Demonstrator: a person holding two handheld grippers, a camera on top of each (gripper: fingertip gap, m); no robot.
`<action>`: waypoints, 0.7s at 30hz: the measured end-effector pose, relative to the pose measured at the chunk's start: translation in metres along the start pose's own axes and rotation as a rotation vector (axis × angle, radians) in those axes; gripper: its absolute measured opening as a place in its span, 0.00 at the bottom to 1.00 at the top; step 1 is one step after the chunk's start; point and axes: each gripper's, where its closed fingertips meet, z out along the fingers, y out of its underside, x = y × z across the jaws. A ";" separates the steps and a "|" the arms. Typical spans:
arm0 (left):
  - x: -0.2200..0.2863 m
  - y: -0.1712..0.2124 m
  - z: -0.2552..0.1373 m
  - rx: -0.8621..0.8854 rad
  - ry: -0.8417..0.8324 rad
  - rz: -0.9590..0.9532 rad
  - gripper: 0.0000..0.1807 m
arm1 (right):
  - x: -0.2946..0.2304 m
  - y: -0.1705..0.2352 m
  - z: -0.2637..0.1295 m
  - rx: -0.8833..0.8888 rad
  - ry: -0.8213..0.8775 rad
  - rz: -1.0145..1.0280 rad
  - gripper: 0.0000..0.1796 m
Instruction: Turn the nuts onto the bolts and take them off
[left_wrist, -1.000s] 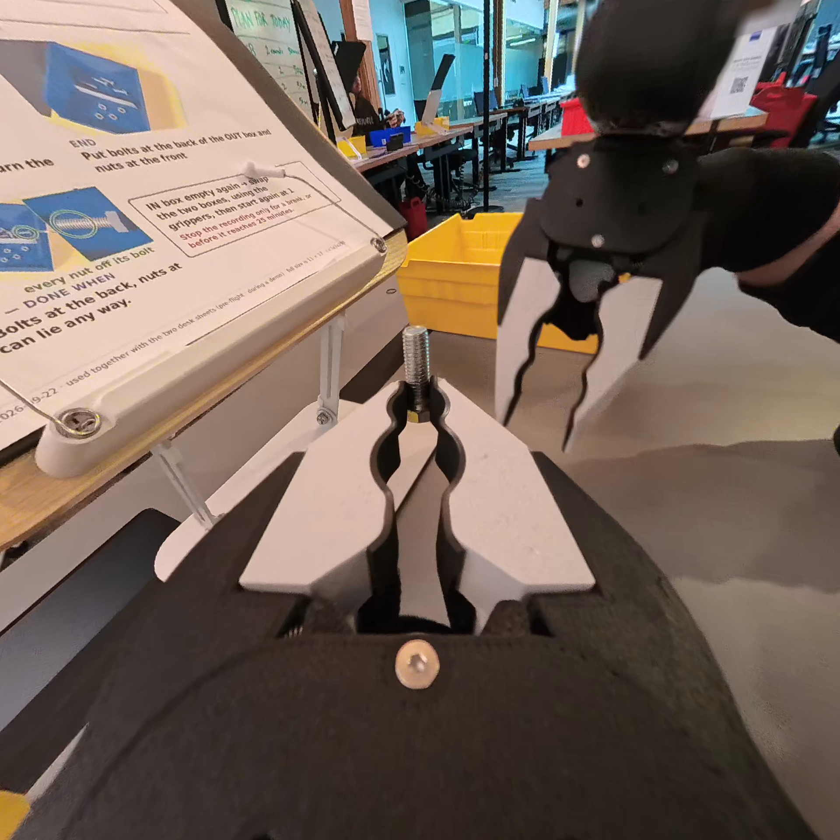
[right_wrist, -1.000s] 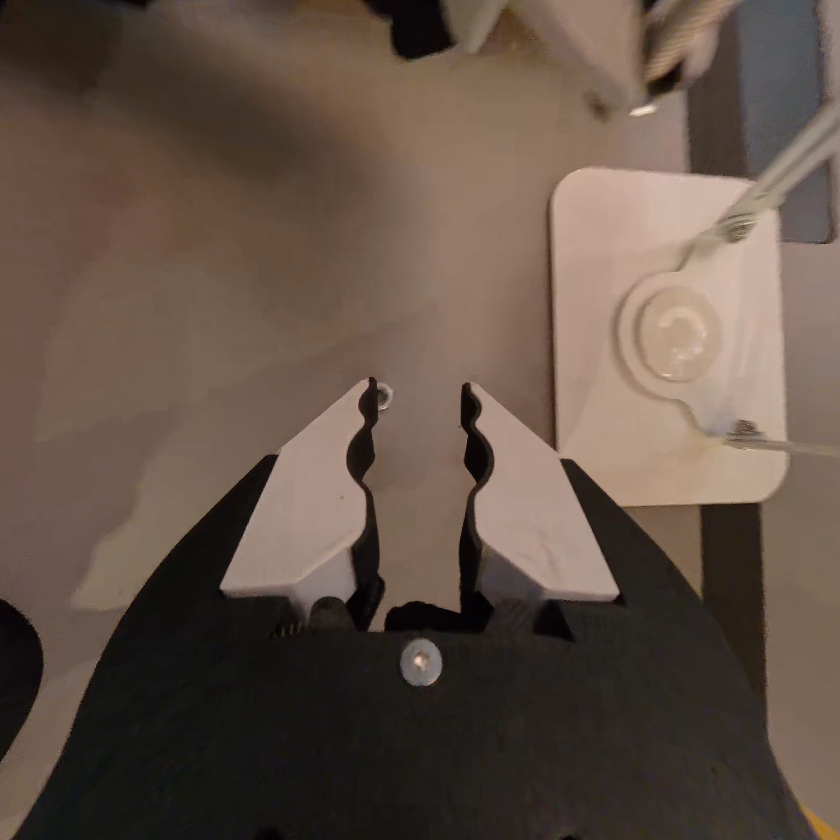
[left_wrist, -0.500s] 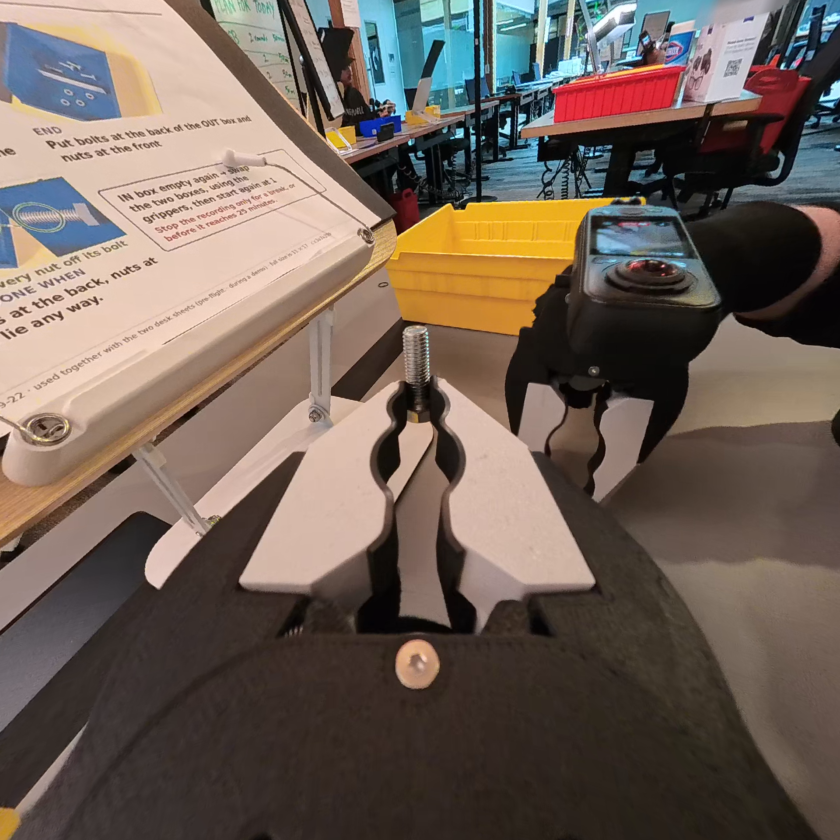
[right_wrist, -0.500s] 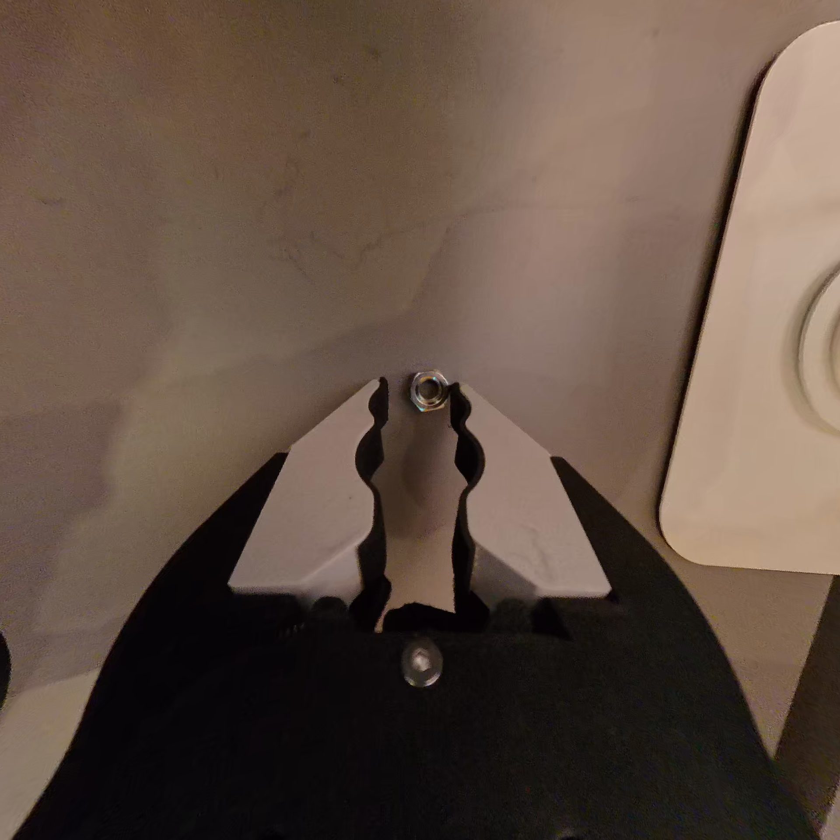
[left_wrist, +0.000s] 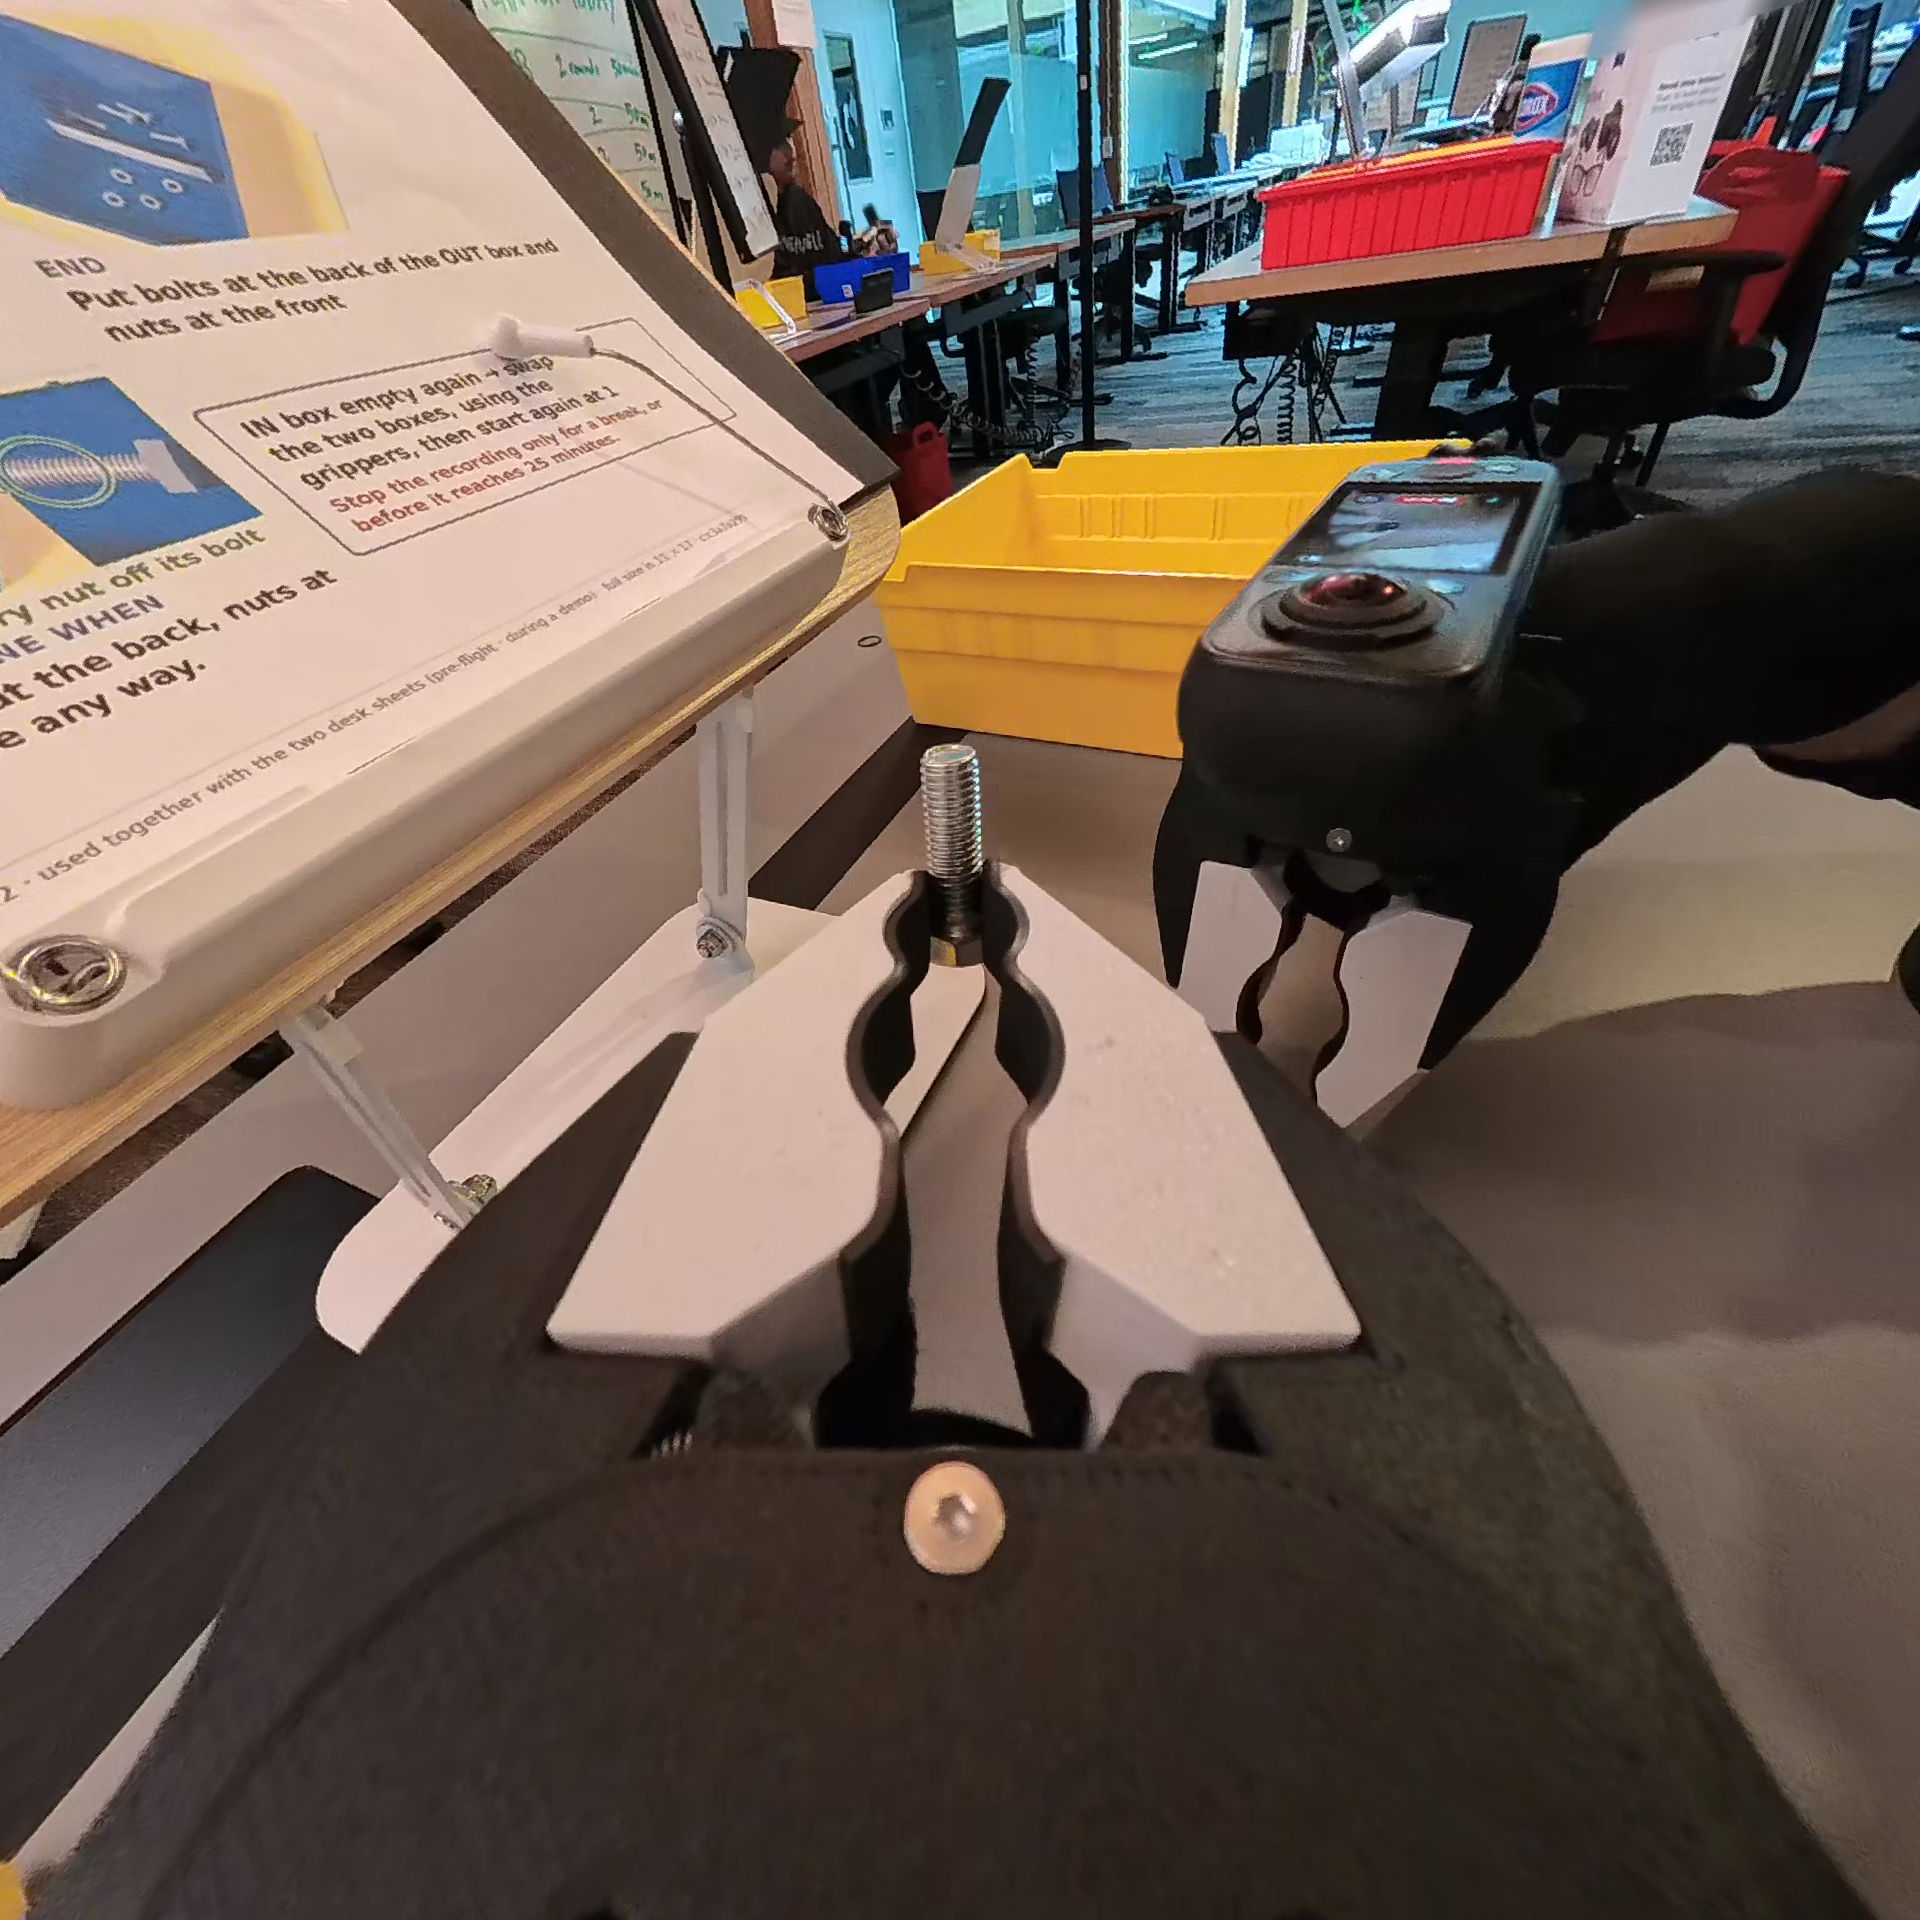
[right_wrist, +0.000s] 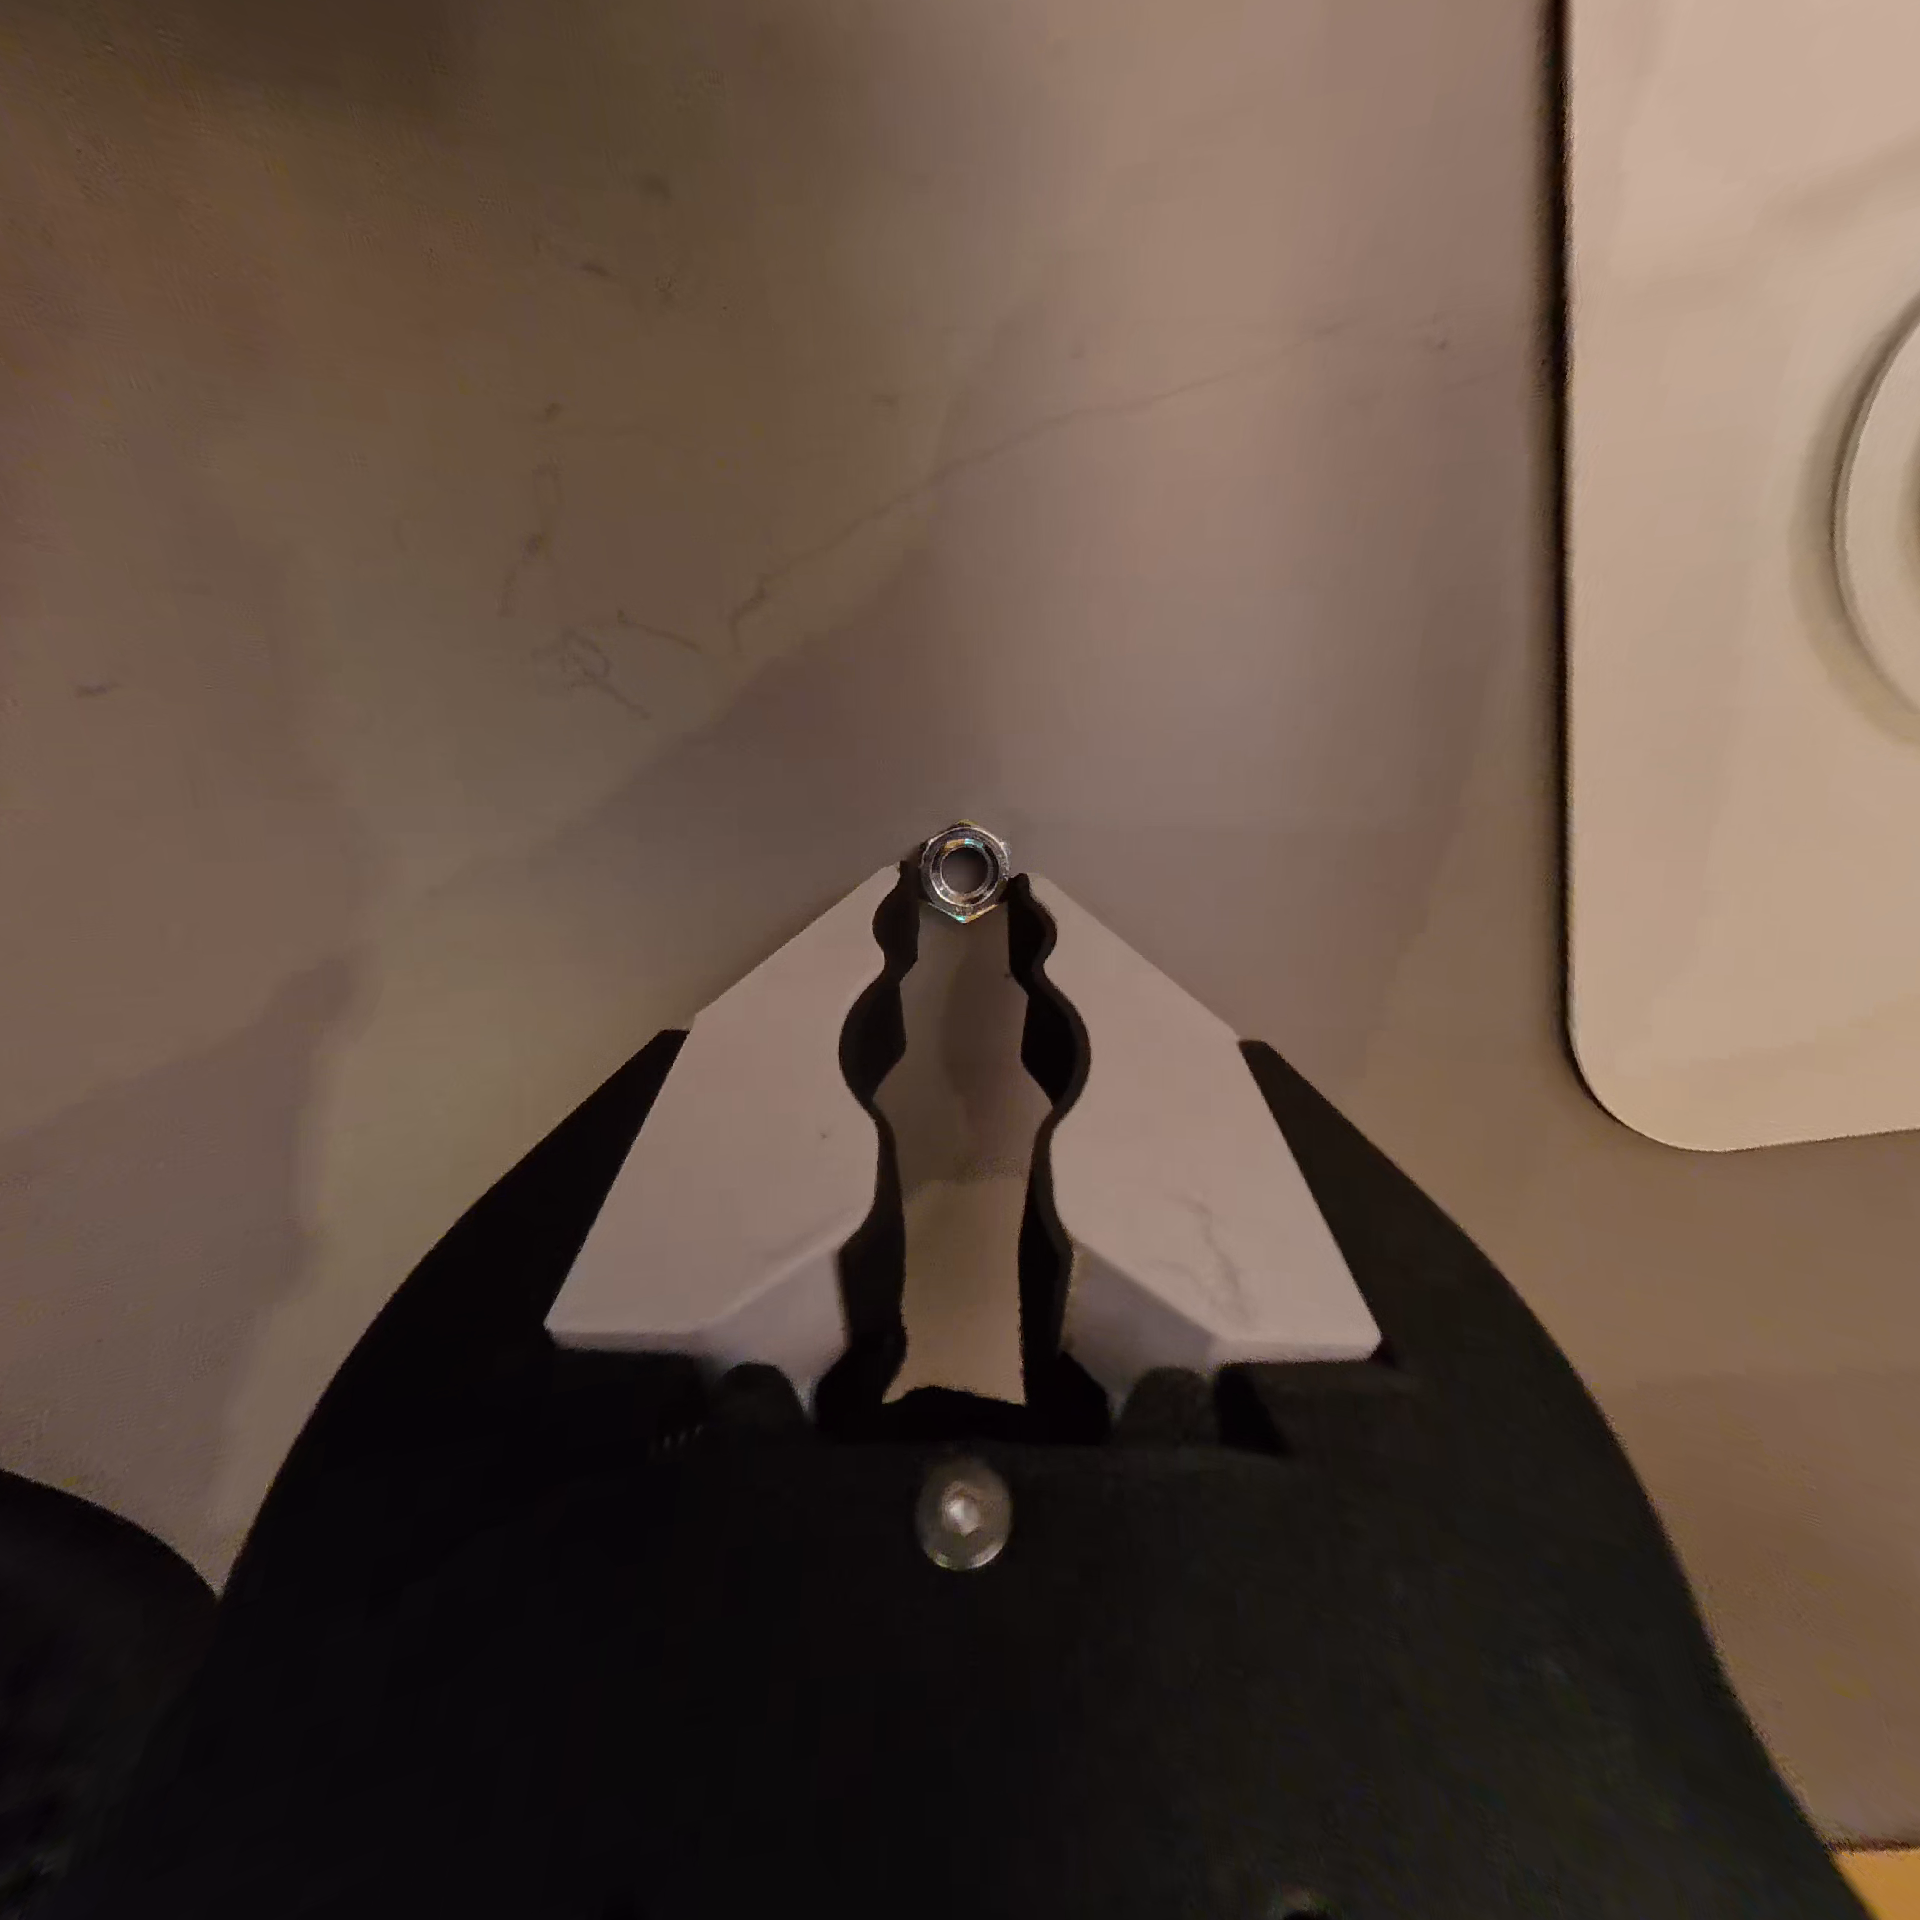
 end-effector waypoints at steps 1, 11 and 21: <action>0.000 0.000 0.000 0.001 0.002 0.000 0.04 | 0.001 -0.001 -0.003 0.011 0.003 0.007 0.08; 0.007 -0.005 0.001 0.023 0.022 0.009 0.04 | 0.032 -0.076 -0.140 0.241 0.146 -0.221 0.08; 0.017 -0.009 0.004 0.031 0.055 0.024 0.04 | 0.034 -0.112 -0.153 0.140 0.092 -0.428 0.08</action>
